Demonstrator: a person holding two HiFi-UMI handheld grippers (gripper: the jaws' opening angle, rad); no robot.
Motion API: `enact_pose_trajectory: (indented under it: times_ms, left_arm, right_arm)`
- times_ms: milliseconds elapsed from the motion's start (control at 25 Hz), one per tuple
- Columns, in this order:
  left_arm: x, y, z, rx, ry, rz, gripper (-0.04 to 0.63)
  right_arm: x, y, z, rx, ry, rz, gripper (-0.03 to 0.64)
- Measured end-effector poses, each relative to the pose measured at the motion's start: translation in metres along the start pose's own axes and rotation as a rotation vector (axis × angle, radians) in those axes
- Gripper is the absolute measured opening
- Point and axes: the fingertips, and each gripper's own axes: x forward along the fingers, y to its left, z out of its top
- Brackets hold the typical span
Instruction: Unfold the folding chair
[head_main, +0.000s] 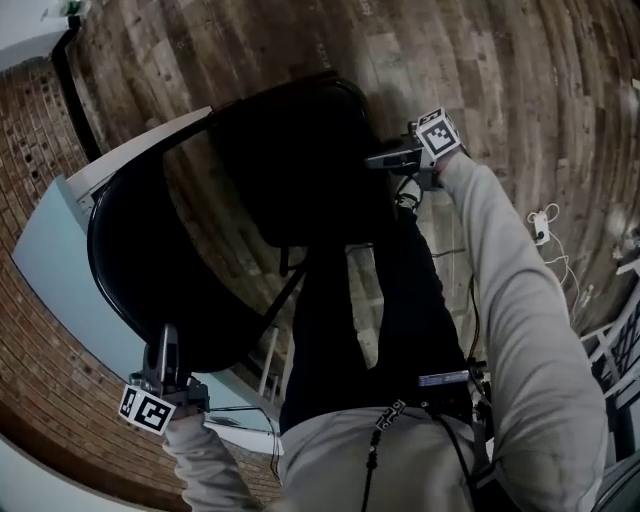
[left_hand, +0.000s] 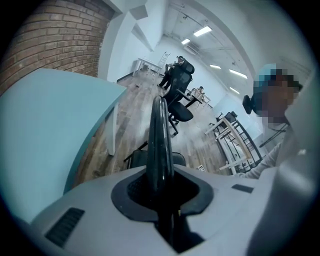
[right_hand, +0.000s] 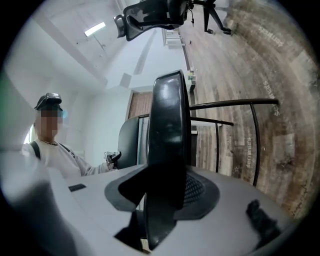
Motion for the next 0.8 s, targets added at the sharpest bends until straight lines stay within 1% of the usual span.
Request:
enact_pose_trajectory:
  times_ms: [80, 200, 360, 400, 520, 600, 680, 760, 800]
  left_arm:
    - [0.009, 0.023, -0.002, -0.002, 0.002, 0.031, 0.078]
    - [0.021, 0.037, -0.008, -0.012, 0.013, 0.032, 0.084]
    - [0.033, 0.047, -0.017, -0.014, 0.012, 0.028, 0.087]
    - [0.037, 0.05, -0.018, -0.019, 0.011, 0.02, 0.089]
    - [0.048, 0.053, -0.017, -0.032, 0.013, -0.034, 0.1]
    - [0.048, 0.056, -0.015, -0.024, 0.005, -0.039, 0.103]
    - [0.048, 0.059, -0.016, -0.005, 0.001, -0.015, 0.103]
    - [0.047, 0.061, -0.018, 0.021, 0.0, 0.011, 0.103]
    - [0.047, 0.061, -0.018, 0.033, -0.002, 0.021, 0.103]
  right_arm:
    - [-0.011, -0.02, 0.002, 0.019, -0.007, -0.006, 0.16]
    - [-0.028, -0.046, -0.001, 0.044, -0.038, -0.011, 0.175]
    - [-0.042, -0.065, -0.007, 0.031, -0.036, 0.052, 0.175]
    - [-0.046, -0.072, -0.007, 0.032, -0.042, 0.064, 0.175]
    - [-0.057, -0.081, -0.007, 0.036, -0.083, 0.093, 0.178]
    - [-0.056, -0.08, -0.005, 0.027, -0.101, 0.107, 0.178]
    - [-0.055, -0.081, -0.003, 0.026, -0.11, 0.095, 0.178]
    - [-0.055, -0.085, -0.003, 0.035, -0.121, 0.043, 0.182]
    - [-0.058, -0.087, -0.004, 0.042, -0.133, -0.008, 0.225]
